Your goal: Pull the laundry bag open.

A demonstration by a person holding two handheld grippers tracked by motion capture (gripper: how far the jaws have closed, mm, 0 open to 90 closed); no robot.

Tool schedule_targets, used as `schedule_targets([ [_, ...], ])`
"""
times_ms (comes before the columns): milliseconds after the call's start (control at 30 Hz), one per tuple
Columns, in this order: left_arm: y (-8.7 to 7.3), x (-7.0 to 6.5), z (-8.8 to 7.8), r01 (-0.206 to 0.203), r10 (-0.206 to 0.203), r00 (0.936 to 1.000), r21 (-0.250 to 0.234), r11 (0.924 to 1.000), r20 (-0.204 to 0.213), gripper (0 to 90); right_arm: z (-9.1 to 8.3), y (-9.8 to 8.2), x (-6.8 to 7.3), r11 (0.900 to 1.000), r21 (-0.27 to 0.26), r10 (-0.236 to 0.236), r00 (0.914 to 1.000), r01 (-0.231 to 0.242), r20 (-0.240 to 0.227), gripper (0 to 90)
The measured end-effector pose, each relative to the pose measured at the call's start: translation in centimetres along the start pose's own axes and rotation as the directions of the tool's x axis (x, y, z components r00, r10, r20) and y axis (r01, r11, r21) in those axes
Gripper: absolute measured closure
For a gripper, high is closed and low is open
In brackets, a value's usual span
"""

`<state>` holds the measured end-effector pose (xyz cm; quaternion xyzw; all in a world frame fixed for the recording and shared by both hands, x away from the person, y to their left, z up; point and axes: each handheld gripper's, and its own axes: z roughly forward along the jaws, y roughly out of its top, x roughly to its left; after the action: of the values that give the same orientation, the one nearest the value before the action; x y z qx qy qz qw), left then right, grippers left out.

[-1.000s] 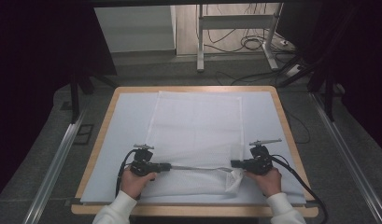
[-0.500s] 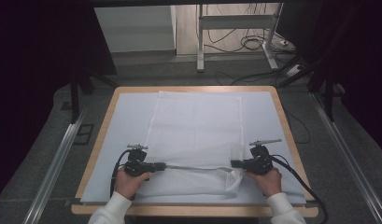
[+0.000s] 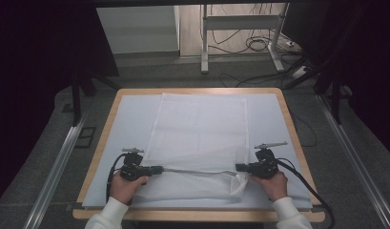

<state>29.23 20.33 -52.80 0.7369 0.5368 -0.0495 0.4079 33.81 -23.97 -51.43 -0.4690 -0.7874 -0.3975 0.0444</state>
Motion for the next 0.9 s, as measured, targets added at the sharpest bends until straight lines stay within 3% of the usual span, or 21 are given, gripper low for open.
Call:
schedule_targets([
  [900,-1.3,2.3,-2.6,0.046,-0.047,0.9987,-0.049,0.9977,-0.019,86.6,0.0,0.0,-0.1,1.0,-0.005,-0.005,1.0,0.005,0.003,88.4],
])
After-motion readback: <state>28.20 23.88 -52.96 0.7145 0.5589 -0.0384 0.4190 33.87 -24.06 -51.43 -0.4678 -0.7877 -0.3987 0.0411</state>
